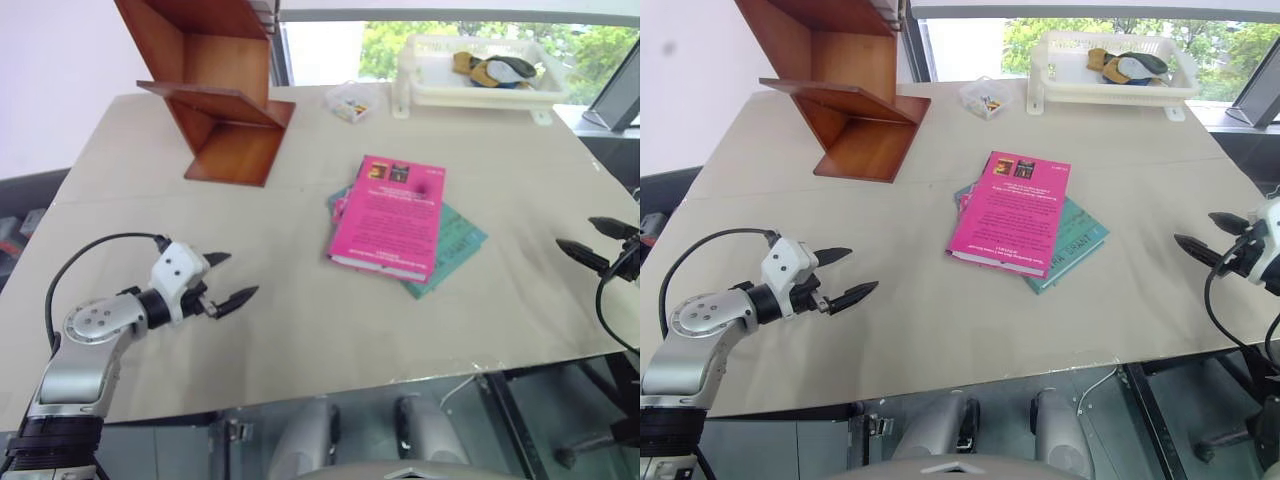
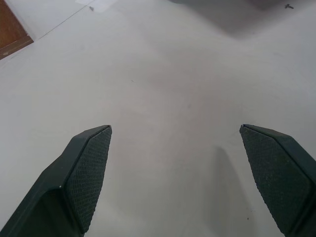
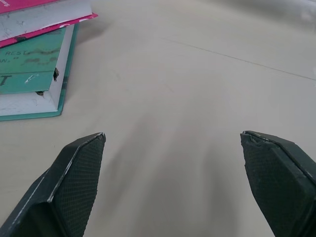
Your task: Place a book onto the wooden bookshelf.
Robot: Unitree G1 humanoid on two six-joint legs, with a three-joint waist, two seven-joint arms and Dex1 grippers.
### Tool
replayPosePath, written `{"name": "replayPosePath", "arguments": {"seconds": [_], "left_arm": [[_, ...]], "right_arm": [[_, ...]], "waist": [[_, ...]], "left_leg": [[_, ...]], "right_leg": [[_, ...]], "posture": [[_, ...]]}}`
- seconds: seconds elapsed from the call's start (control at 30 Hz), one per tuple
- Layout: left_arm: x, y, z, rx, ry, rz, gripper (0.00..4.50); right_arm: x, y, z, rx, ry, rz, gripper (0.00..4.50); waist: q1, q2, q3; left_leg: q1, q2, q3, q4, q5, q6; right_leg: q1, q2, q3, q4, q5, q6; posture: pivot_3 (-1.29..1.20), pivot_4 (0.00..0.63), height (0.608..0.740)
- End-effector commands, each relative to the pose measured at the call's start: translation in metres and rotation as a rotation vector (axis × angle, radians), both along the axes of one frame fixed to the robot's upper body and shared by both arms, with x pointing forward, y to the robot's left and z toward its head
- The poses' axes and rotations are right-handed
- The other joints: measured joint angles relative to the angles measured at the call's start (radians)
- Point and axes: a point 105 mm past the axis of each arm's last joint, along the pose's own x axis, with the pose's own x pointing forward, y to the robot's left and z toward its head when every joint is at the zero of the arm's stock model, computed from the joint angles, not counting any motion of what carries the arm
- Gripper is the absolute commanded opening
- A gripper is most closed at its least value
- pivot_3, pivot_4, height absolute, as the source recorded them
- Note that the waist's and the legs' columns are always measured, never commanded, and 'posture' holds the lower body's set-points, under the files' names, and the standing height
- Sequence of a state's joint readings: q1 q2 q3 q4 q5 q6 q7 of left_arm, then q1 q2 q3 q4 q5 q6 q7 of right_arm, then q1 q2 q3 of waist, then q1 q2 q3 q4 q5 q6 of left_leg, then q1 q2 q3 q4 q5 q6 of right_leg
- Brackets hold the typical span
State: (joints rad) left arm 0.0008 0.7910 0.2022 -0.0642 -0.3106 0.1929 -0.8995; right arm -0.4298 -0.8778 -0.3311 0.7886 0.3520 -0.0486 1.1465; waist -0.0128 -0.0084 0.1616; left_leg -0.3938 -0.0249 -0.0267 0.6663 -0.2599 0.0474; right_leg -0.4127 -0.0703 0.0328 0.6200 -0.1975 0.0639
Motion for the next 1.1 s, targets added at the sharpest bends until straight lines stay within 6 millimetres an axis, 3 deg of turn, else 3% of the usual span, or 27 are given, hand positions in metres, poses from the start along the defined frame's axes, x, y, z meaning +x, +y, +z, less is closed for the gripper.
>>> {"name": "replayPosePath", "arguments": {"seconds": [0.03, 0.27, 0.93, 1.1], "left_arm": [[-0.007, -0.004, 0.016, -0.032, -0.046, -0.020, 4.44], [-0.017, -0.005, 0.017, -0.064, -0.029, -0.017, 4.44], [-0.011, -0.007, 0.021, -0.089, -0.039, -0.026, 4.44], [0.010, -0.016, 0.028, -0.340, -0.026, 0.082, 4.44]], "right_arm": [[0.004, -0.004, 0.015, -0.019, -0.047, -0.003, 4.50], [0.007, -0.005, 0.012, -0.040, -0.033, -0.001, 4.50], [0.005, -0.006, 0.013, -0.055, -0.038, 0.008, 4.50], [0.003, 0.001, 0.016, -0.045, -0.052, 0.060, 4.50]], "waist": [[0.000, 0.000, 0.000], [0.000, 0.000, 0.000], [-0.001, 0.001, 0.000], [0.003, 0.001, 0.000]], "left_leg": [[0.000, 0.000, 0.000, 0.000, 0.000, 0.000], [0.000, 0.000, 0.000, -0.001, 0.000, 0.001], [0.000, 0.000, 0.000, -0.003, -0.001, 0.000], [0.000, 0.000, 0.000, -0.002, -0.001, 0.001]], "right_leg": [[0.000, 0.000, 0.000, 0.000, 0.000, 0.000], [-0.001, -0.001, 0.001, 0.000, 0.000, 0.000], [-0.001, -0.002, 0.002, -0.002, 0.000, -0.001], [0.000, -0.002, 0.001, -0.002, 0.000, 0.000]], "posture": [[0.00, 0.150, 0.740], [0.00, 0.150, 0.740], [0.00, 0.150, 0.740], [0.00, 0.150, 0.740]]}}
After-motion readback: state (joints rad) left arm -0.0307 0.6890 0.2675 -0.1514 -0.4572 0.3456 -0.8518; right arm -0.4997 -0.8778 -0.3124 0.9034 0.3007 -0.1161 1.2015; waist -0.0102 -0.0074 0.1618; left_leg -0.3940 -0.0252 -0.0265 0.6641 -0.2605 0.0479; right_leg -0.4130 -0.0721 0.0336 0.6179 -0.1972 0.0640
